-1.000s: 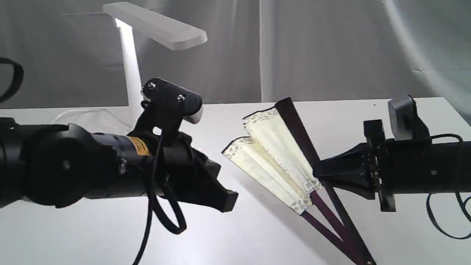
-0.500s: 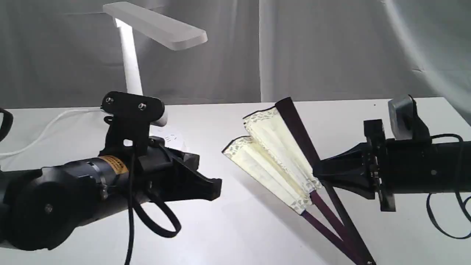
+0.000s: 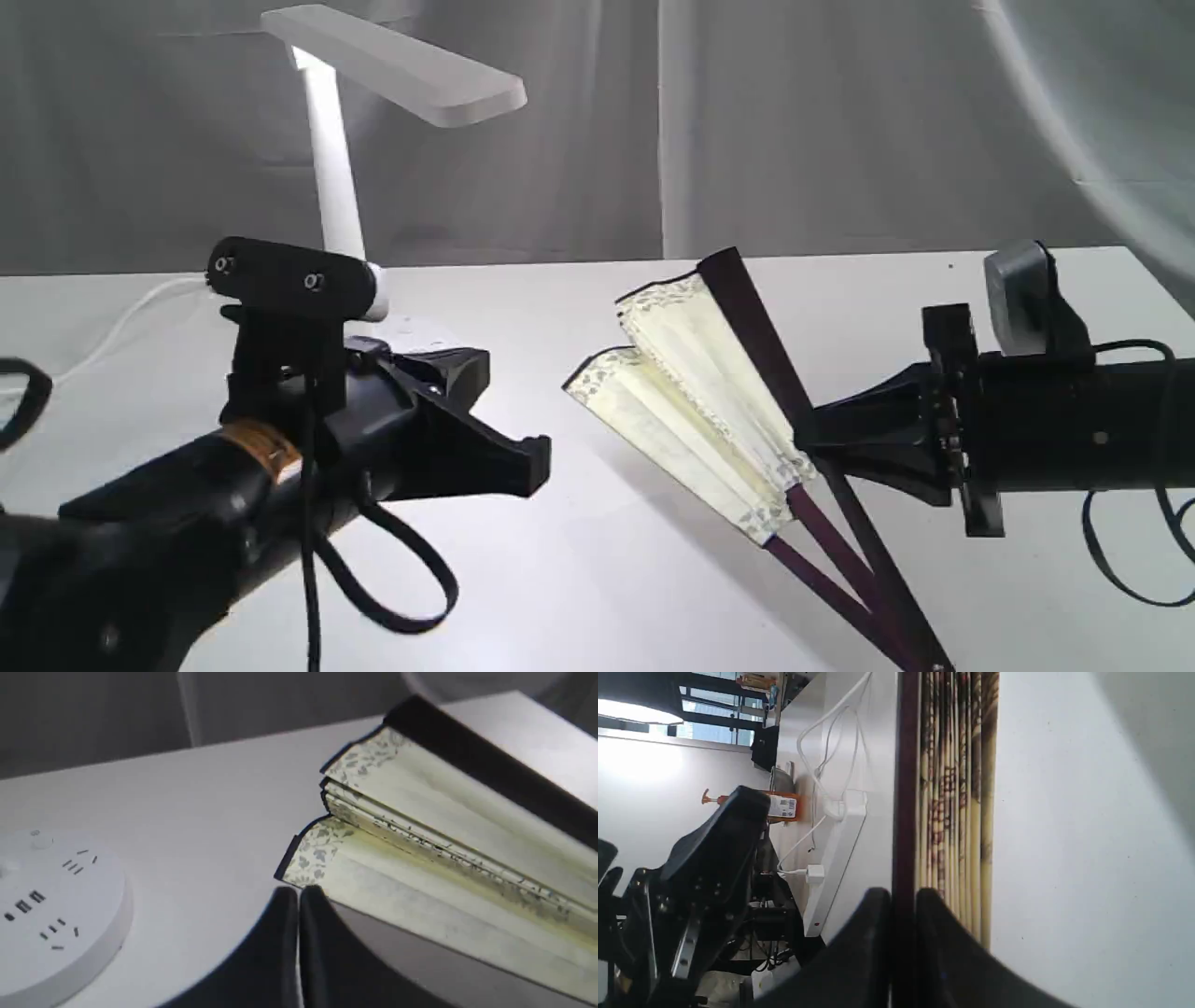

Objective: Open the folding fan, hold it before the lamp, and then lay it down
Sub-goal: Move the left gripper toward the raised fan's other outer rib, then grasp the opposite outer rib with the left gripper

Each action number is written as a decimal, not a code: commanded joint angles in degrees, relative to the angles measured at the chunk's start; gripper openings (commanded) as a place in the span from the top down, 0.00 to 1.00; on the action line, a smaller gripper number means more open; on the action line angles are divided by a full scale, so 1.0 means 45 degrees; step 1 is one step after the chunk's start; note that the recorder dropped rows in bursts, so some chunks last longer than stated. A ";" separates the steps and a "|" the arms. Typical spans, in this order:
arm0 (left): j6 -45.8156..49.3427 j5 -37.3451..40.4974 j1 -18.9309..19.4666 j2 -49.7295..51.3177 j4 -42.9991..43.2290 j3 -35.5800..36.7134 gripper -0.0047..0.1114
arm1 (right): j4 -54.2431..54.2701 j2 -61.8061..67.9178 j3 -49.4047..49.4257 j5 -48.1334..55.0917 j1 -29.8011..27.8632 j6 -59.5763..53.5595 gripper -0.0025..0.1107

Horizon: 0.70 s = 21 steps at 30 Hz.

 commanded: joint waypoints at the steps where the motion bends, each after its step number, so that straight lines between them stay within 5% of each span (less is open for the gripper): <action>1: -0.0859 -0.2739 -0.0631 -0.0085 0.1140 0.0872 0.96 | 0.0186 -0.0182 0.0033 0.0187 -0.0102 -0.0209 0.98; 5: -0.2575 -0.4085 -0.0851 -0.0085 0.2929 0.1497 0.96 | 0.0202 -0.0182 0.0033 0.0187 -0.0102 -0.0209 0.98; 21: -0.8684 -0.5257 -0.0851 0.1028 0.3206 0.1618 0.96 | 0.0103 -0.0182 0.0033 0.0187 -0.0102 -0.0209 0.98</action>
